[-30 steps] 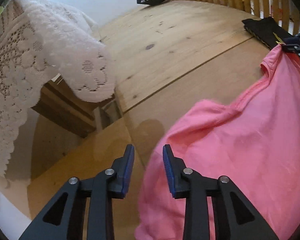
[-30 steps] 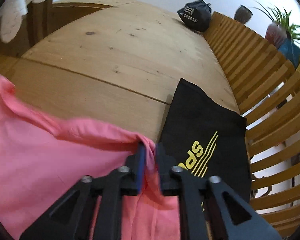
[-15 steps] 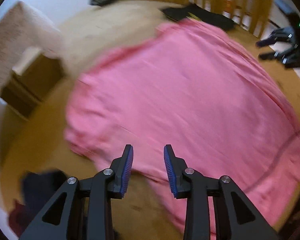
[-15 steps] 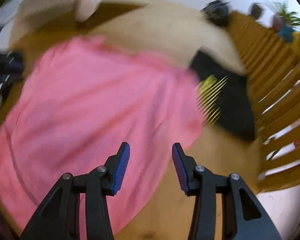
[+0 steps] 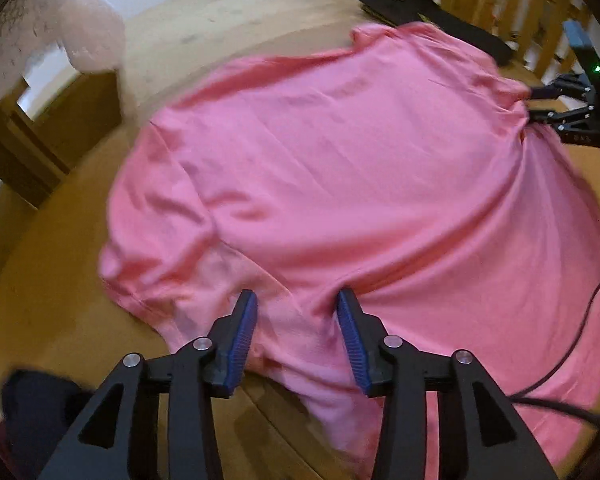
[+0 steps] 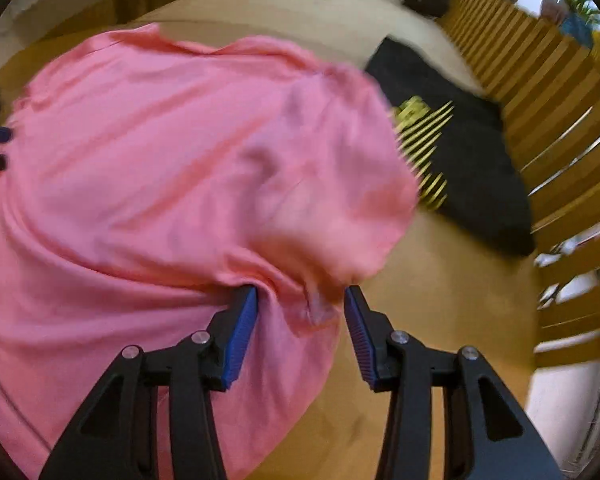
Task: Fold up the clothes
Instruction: 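Lay the pink garment flat on the table and open both grippers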
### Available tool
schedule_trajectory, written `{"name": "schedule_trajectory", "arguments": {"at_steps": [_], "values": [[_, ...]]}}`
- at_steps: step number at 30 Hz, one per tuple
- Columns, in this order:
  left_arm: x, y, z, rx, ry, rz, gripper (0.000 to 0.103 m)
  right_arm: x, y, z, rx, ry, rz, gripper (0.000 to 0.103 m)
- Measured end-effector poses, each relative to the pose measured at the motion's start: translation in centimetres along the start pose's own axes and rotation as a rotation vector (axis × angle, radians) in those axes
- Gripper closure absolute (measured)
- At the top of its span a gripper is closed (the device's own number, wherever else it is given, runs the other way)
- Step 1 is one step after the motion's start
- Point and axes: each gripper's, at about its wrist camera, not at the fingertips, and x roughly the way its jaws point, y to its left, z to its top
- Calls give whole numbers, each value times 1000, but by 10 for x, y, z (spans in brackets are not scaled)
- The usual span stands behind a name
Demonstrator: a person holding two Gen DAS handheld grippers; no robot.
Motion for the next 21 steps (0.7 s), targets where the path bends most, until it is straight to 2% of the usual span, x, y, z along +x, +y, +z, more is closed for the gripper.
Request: {"name": "schedule_trajectory", "arguments": {"at_steps": [3, 5, 7, 12, 14, 16, 17, 18, 21], "values": [[-2, 8, 13, -48, -4, 20, 64, 4, -4, 16, 23, 11, -38, 60], [-27, 3, 10, -33, -54, 31, 66, -21, -9, 12, 61, -27, -3, 60], [-60, -4, -7, -24, -95, 4, 65, -57, -12, -5, 69, -64, 33, 59], [-135, -25, -78, 8, -153, -26, 64, -145, -14, -85, 42, -105, 95, 58], [-168, -39, -119, 12, -168, -57, 64, -176, -16, -121, 60, -126, 141, 58], [-181, -56, -149, 4, -170, -89, 62, -200, -19, -155, 98, -149, 202, 56], [-187, -65, -165, -1, -171, -105, 60, -208, -19, -173, 121, -160, 236, 48], [-193, -74, -180, -5, -172, -121, 60, -210, -13, -188, 130, -155, 248, 45], [-173, -110, -209, -2, -113, -191, 60, -192, 18, -224, 78, -97, 203, 45]]}}
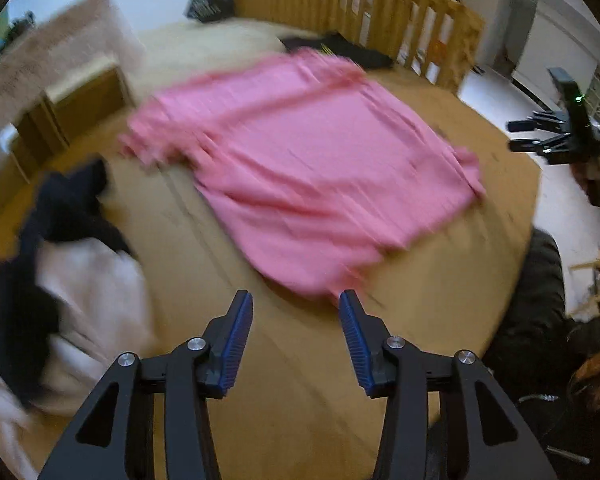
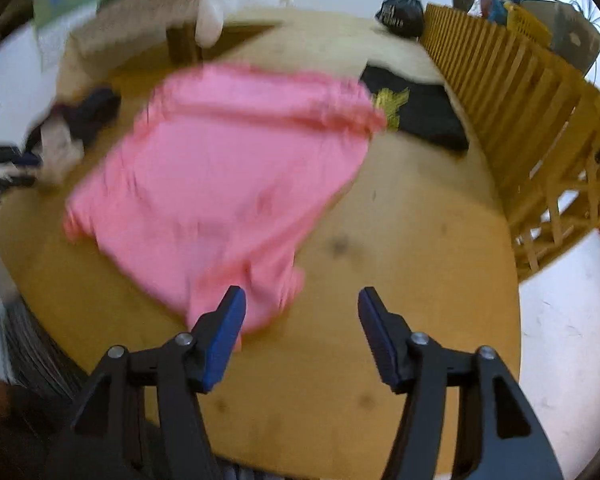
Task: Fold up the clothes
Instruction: 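Lay the pink garment flat on the table and open both grippers, then grasp the pink garment hem with the left gripper while the right gripper grasps it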
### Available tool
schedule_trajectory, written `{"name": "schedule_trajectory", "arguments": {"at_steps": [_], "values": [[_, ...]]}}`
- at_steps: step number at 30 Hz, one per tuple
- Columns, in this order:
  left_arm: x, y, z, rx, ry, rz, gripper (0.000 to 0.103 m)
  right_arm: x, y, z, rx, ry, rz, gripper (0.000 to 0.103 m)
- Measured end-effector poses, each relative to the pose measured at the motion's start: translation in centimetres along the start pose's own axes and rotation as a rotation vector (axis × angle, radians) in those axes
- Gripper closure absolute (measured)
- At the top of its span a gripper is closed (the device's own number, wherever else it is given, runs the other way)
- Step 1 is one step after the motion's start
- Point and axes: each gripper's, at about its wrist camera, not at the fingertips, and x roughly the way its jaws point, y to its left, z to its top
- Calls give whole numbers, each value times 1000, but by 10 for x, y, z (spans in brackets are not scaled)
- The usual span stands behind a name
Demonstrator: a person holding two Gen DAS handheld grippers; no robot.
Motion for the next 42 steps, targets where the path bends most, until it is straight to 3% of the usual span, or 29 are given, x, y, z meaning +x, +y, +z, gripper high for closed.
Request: {"name": "schedule_trajectory", "arguments": {"at_steps": [7, 13, 18, 21, 23, 26, 30, 31, 34, 36, 39, 42], "values": [[52, -32, -20, -27, 83, -29, 60, 34, 31, -35, -90, 37, -46, 45], [66, -32, -9, -43, 80, -31, 60, 44, 45, -32, -136, 20, -4, 45], [70, -32, -3, -47, 74, -44, 60, 55, 46, -23, -158, 8, -22, 45], [70, -29, 0, -69, 70, -56, 64, 60, 39, -18, -138, 3, -14, 45], [71, -26, 4, -75, 71, -56, 81, 63, 35, -15, -124, -1, -7, 45], [73, -22, 9, -74, 69, -49, 92, 65, 31, -12, -103, -5, 27, 45], [73, -17, 11, -95, 47, -57, 97, 67, 28, -12, -61, -1, 62, 45], [73, -16, 11, -102, 40, -59, 98, 68, 28, -12, -53, 2, 67, 47], [73, -16, 10, -110, 31, -74, 99, 70, 25, -12, -25, 13, 91, 78], [72, -16, 10, -104, 28, -75, 100, 70, 23, -11, -5, 13, 114, 80], [67, -15, 11, -104, 12, -69, 100, 71, 24, -10, -14, 15, 129, 97], [53, -11, 14, -113, -30, -64, 101, 60, 18, -7, 38, -17, 193, 99]]}}
